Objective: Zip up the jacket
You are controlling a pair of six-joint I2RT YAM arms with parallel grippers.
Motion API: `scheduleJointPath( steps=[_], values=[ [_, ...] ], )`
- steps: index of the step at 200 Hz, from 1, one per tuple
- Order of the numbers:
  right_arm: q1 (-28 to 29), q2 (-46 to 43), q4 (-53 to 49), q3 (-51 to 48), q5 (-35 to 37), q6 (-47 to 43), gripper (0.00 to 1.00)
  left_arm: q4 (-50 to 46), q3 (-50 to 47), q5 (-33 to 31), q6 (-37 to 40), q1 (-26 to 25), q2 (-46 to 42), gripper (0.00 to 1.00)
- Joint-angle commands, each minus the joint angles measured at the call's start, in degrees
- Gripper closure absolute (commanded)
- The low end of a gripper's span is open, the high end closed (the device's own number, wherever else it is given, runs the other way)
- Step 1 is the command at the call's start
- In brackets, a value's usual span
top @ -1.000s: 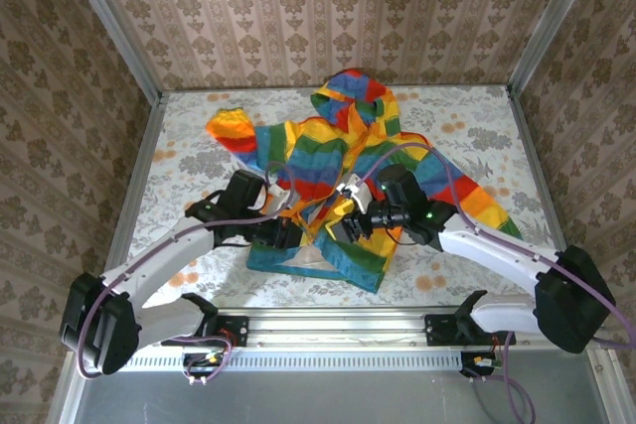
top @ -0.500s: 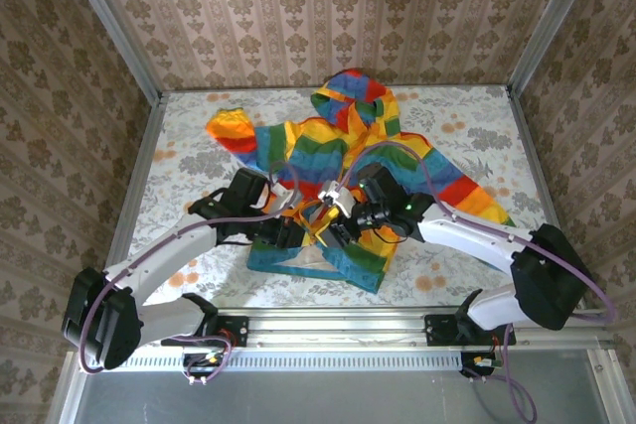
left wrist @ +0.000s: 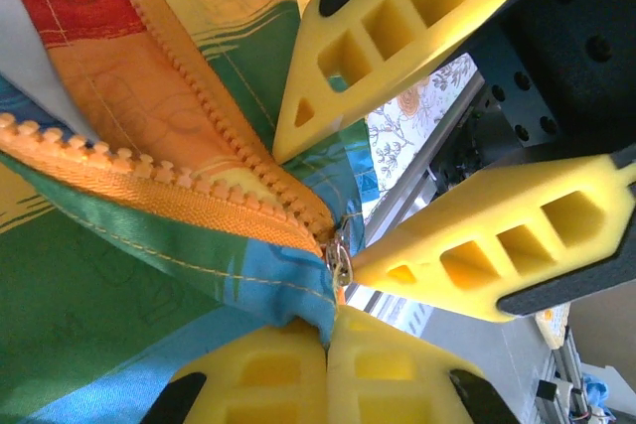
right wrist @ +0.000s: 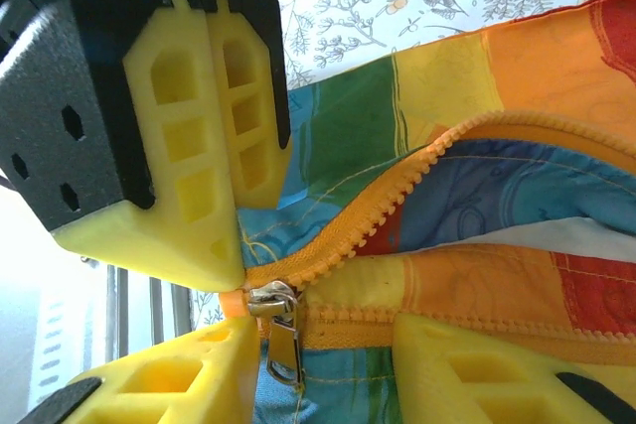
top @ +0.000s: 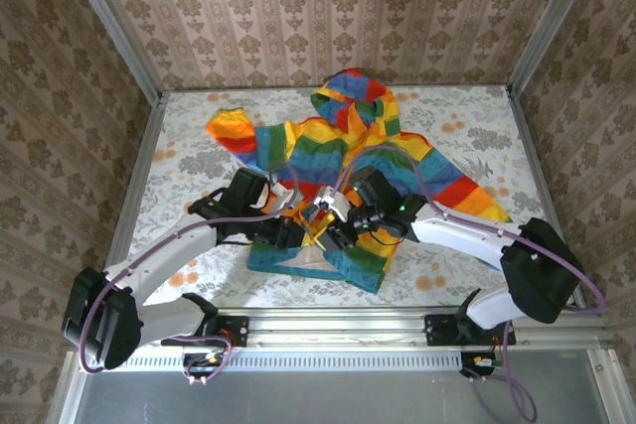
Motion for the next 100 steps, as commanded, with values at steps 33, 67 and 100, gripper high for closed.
scheduleJointPath(
  steps=[33, 67, 100],
  values=[
    [1.0, 1.86, 1.52, 0.36, -0.59, -1.47, 0.77, -1.7, 2.44, 2.03, 2.37, -0.35, 0.3, 1.0],
    [1.0, 0.35, 0.57, 0.56, 2.77, -1.72, 0.89, -3.68, 2.71, 1.3, 3.37, -0.35, 0.21, 1.0],
    [0.99, -0.86, -0.7, 0.85, 4.53, -1.99, 0.92, -4.39, 2.94, 0.12, 3.7, -0.26, 0.28, 1.0]
  ],
)
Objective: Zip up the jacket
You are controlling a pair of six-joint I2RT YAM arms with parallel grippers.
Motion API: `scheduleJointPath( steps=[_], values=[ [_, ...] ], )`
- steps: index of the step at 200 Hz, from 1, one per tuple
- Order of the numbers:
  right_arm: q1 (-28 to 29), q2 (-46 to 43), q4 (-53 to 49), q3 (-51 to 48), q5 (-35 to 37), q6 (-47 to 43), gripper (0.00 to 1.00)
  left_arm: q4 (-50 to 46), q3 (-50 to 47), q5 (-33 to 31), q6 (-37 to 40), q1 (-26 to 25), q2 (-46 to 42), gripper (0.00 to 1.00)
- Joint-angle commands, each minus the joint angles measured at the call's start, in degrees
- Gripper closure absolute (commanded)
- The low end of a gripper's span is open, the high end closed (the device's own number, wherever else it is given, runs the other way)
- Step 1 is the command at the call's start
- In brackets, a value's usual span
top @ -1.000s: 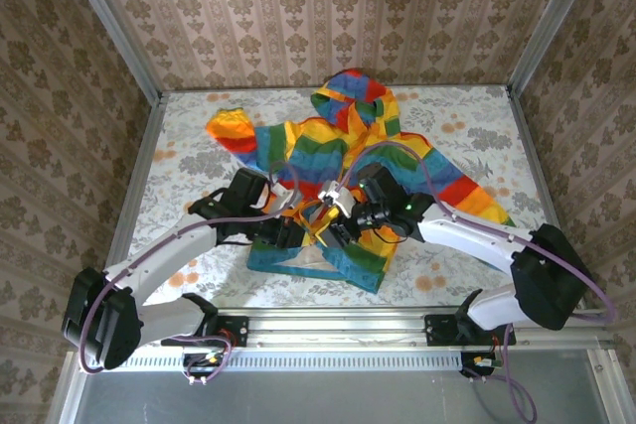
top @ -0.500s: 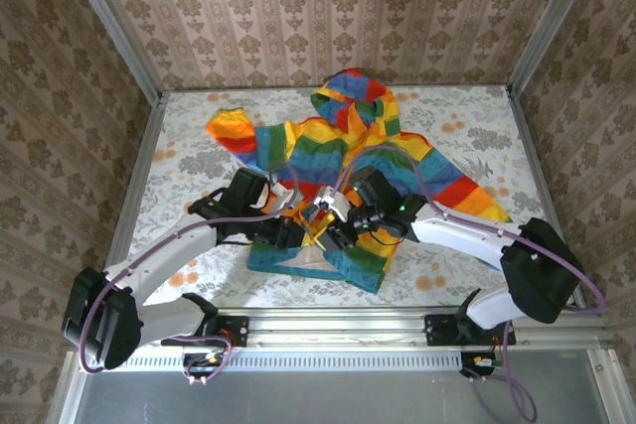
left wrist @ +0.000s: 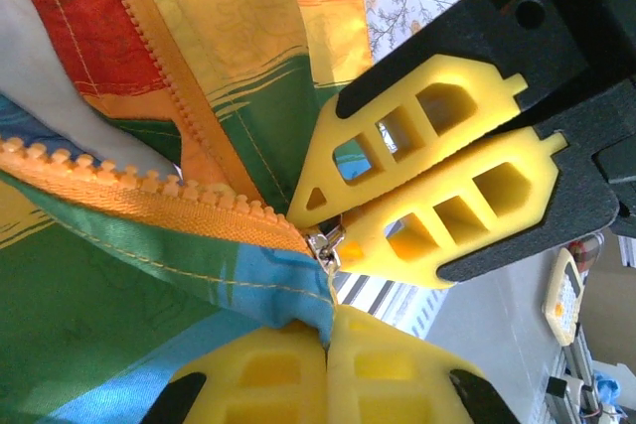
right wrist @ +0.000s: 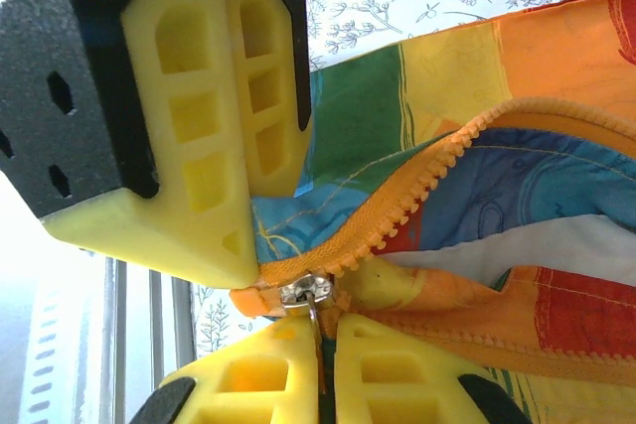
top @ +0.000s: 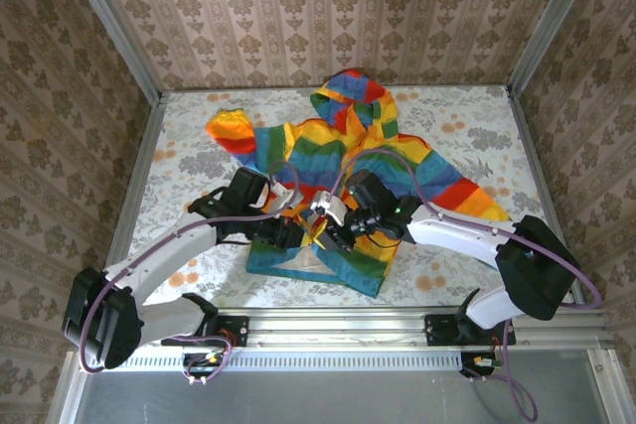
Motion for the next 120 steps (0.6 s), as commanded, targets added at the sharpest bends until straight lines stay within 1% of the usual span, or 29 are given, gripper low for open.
scheduleJointPath(
  steps=[1, 17, 24, 32, 38, 55, 64, 78, 94, 120],
  values=[
    [-0.05, -1.99, -1.09, 0.87, 3.67, -1.01, 0.92, -2.43, 2.17, 1.01, 2.14, -0.28, 0.14, 1.0],
    [0.0, -2.52, -1.38, 0.86, 4.33, -0.75, 0.9, -2.94, 2.42, 0.57, 2.37, -0.28, 0.45, 1.0],
    [-0.01, -2.7, -1.42, 0.74, 4.37, -0.75, 0.85, -3.23, 2.53, 0.56, 2.46, -0.28, 0.56, 1.0],
    [-0.05, -2.88, -1.27, 0.68, 4.07, -0.75, 0.77, -3.45, 2.52, 0.56, 2.55, -0.28, 0.73, 1.0],
    [-0.01, -2.97, -1.24, 0.68, 3.67, -0.82, 0.72, -3.58, 2.6, 0.57, 2.55, -0.28, 0.89, 1.0],
    [0.0, -2.64, -1.31, 0.93, 2.38, -0.97, 0.69, -3.69, 2.81, 0.48, 2.65, -0.28, 0.95, 1.0],
    [0.01, -2.32, -1.16, 0.95, 2.07, -1.17, 0.71, -3.67, 2.9, 0.38, 2.64, -0.28, 0.94, 1.0],
    [0.01, -1.8, -1.18, 0.95, 1.7, -1.47, 0.8, -3.82, 3.07, 0.34, 2.69, -0.28, 0.94, 1.0],
    [0.02, -1.21, -1.52, 1.42, 0.35, -1.88, 0.87, -3.92, 3.08, 0.29, 2.64, -0.28, 0.94, 1.0],
    [0.0, -1.11, -1.85, 1.83, 0.0, -2.33, 0.9, -4.19, 3.08, 0.11, 2.84, -0.28, 1.02, 1.0]
  ],
)
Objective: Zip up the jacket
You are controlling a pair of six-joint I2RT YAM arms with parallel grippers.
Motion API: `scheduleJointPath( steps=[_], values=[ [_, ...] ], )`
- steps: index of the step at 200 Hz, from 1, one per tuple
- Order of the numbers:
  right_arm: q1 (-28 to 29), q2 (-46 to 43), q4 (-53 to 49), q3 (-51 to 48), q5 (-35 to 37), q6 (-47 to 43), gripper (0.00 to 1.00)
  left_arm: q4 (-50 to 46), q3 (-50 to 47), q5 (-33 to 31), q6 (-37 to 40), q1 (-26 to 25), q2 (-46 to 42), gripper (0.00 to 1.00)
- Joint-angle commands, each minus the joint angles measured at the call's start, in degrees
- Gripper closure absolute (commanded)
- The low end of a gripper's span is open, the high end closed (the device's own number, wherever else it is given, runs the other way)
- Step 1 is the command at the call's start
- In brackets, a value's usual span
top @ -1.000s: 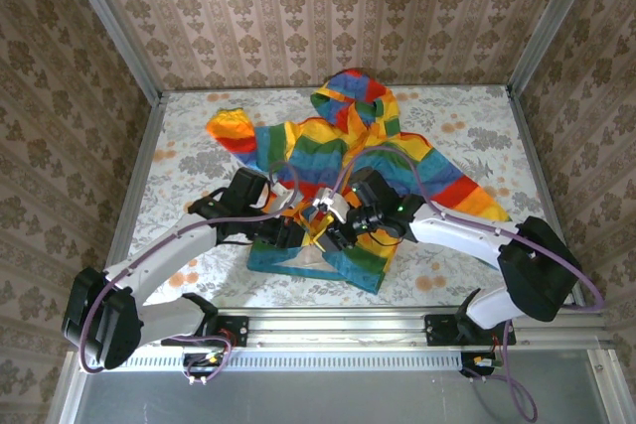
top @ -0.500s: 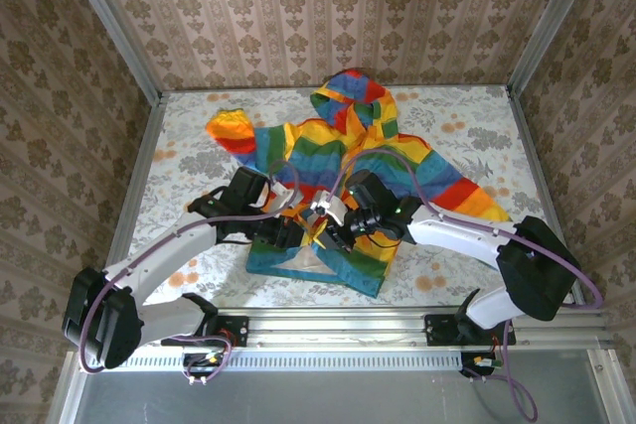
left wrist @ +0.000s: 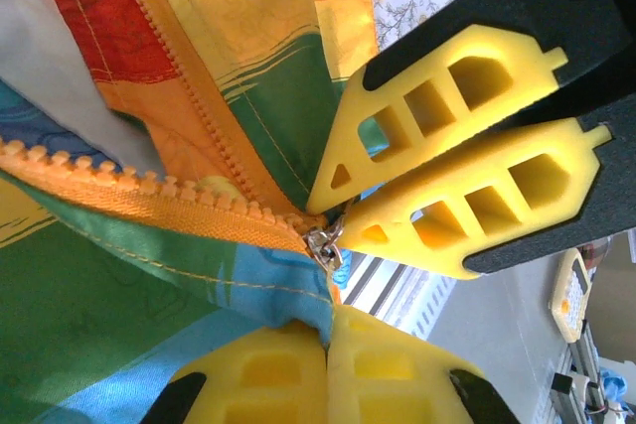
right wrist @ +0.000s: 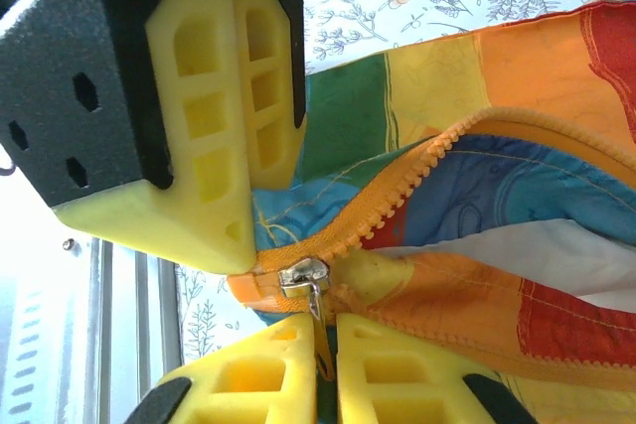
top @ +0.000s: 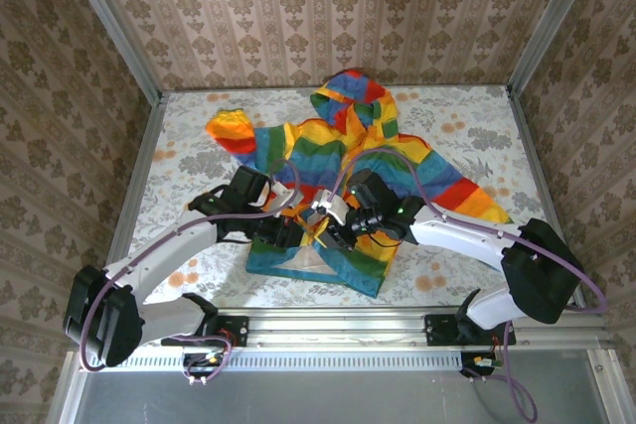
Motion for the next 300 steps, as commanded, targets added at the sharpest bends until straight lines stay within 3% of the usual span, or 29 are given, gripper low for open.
scheduleJointPath(
  steps=[1, 53, 83, 119, 157, 187, 209, 261, 300],
  values=[
    [-0.02, 0.33, -1.04, 1.81, -1.38, -1.1, 0.9, -1.91, 1.59, 0.92, 1.71, -0.26, 0.3, 1.0],
    [-0.01, -1.59, -1.44, 1.87, 2.66, 0.1, 0.99, -2.38, 1.81, 0.95, 2.05, -0.26, 0.96, 1.0],
    [-0.02, -1.07, -1.28, 2.07, -0.27, 0.29, 1.0, -0.03, 1.18, 0.93, -0.06, -0.18, 0.93, 1.0],
    [-0.02, -0.26, 2.53, 0.61, -2.48, 2.77, 1.0, 9.74, -3.25, 2.46, -7.03, -0.17, -0.5, 0.75],
    [-0.02, 0.18, 3.73, 0.23, -2.98, 3.84, 1.0, 14.8, -6.98, 0.78, -10.72, -0.17, -3.09, 0.69],
    [0.02, 0.36, 3.84, 0.4, -2.82, 4.34, 1.0, 17.35, -8.46, 1.06, -12.77, -0.24, -3.57, 0.74],
    [-0.02, 0.45, 4.23, 0.4, -1.85, 5.46, 1.0, 17.62, -8.79, 1.72, -12.92, -0.26, -3.68, 1.0],
    [-0.02, 0.71, 3.33, 1.15, -2.53, 5.43, 0.97, 12.08, -7.47, 1.76, -9.28, -0.26, -3.83, 1.0],
    [0.65, 3.01, -1.34, 4.28, -7.58, 2.26, 0.8, 10.06, -6.33, 2.16, -7.31, -0.17, -2.96, 1.0]
  ],
)
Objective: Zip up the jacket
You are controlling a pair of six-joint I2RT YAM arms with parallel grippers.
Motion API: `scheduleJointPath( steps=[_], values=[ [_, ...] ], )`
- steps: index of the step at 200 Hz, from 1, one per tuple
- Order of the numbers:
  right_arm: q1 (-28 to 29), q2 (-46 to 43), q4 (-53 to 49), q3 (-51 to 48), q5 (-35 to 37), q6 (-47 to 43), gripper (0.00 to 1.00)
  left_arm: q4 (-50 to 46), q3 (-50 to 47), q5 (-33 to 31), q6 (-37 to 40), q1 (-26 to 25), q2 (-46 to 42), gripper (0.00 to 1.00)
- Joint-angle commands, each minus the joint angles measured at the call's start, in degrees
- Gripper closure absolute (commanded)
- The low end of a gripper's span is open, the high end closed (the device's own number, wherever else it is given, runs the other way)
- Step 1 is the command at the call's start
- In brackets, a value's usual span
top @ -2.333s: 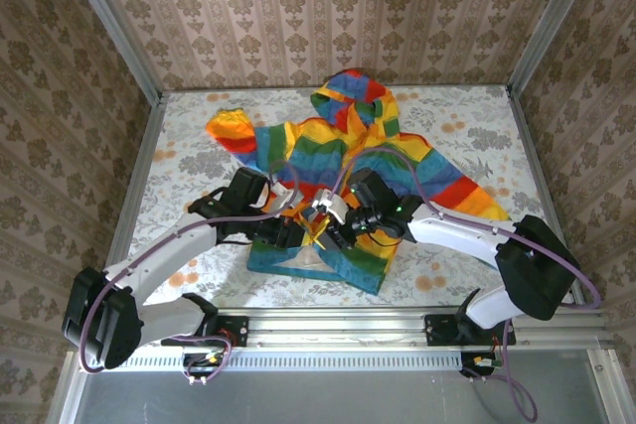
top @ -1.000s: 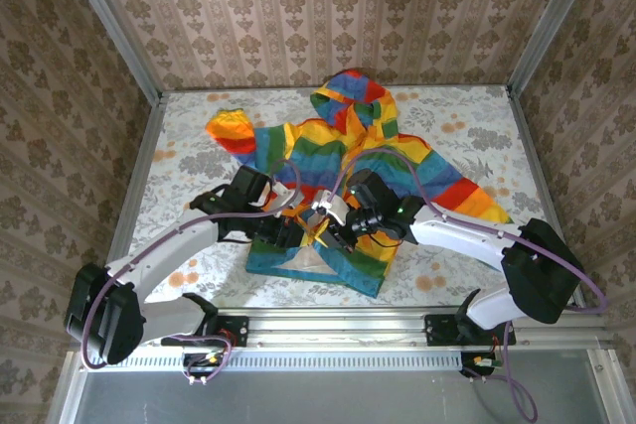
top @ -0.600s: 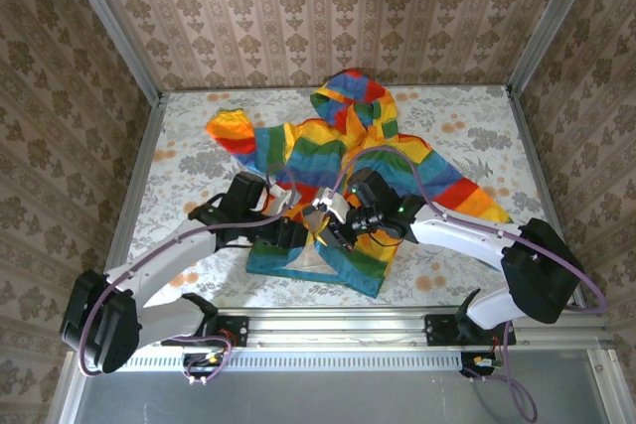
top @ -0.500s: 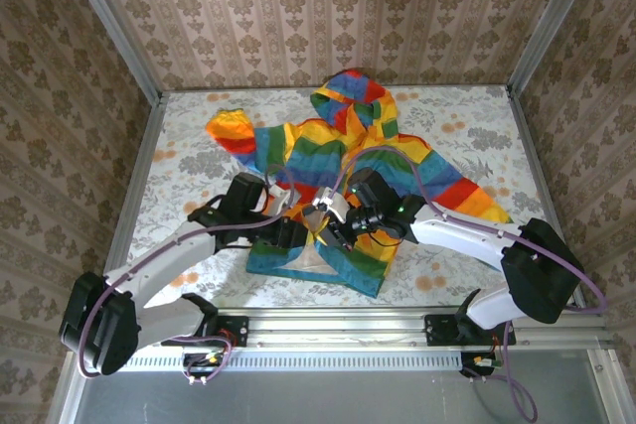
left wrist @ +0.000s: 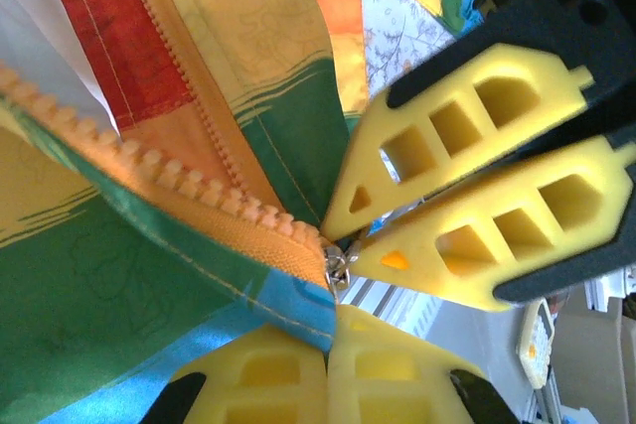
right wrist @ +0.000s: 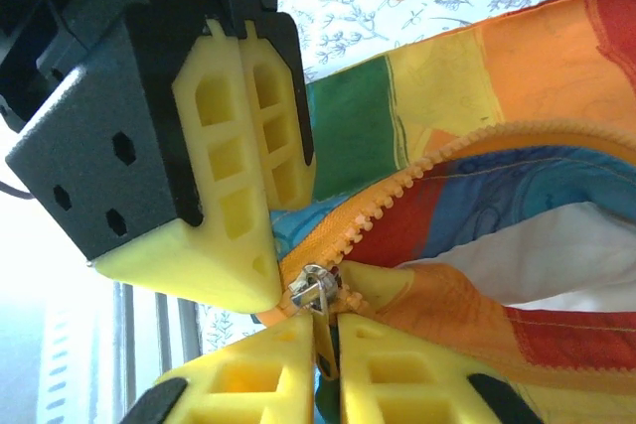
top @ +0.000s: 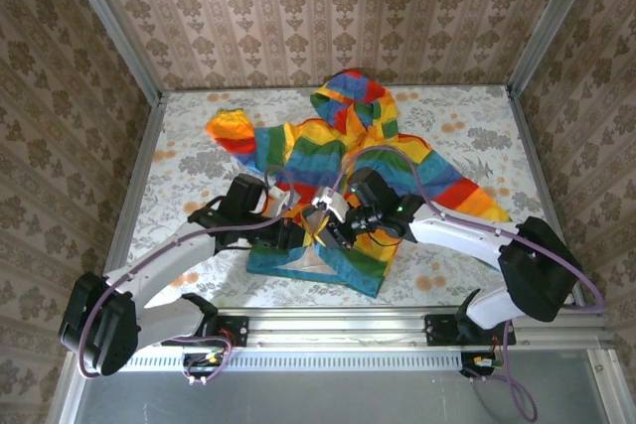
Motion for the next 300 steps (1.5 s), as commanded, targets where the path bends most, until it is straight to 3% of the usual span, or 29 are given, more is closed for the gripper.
scheduleJointPath(
  steps=[1, 36, 94, 137, 169, 186, 205, 223, 300],
  values=[
    [0.97, 1.78, -1.8, 3.71, -5.4, -1.89, 0.8, -3.26, 1.76, 0.82, 2.92, -0.17, 0.02, 1.0],
    [1.34, 3.39, -1.0, 4.29, -7.15, -1.83, 0.83, -4.59, 2.67, 1.12, 3.98, -0.17, 0.68, 1.0],
    [1.35, 3.8, -4.51, 5.77, -3.49, -2.79, 1.0, -6.91, 3.19, 0.79, 5.67, -0.1, 0.99, 1.0],
    [1.31, 1.94, -8.03, 6.09, 9.9, -2.36, 1.0, -10.01, 4.29, 0.22, 7.97, 0.0, 1.89, 1.0],
    [1.16, 2.98, -10.06, 7.07, 9.96, -2.83, 1.0, -13.18, 5.77, 0.73, 10.52, 0.0, 3.12, 1.0],
    [0.95, 3.18, -9.69, 6.75, 5.85, -4.11, 1.0, -14.82, 6.58, 0.6, 12.09, 0.0, 3.4, 1.0],
    [0.84, 3.01, -7.15, 5.87, -2.56, -5.17, 0.84, -15.72, 7.13, 0.64, 13.25, 0.0, 3.63, 1.0],
    [0.81, 3.33, -6.05, 5.72, -6.23, -5.43, 0.75, -16.68, 7.77, 0.51, 14.33, 0.0, 4.01, 1.0],
    [0.91, -1.42, -0.99, 0.3, -1.13, -12.73, 0.66, -18.82, 9.42, 0.64, 17.18, 0.01, 4.77, 1.0]
  ],
)
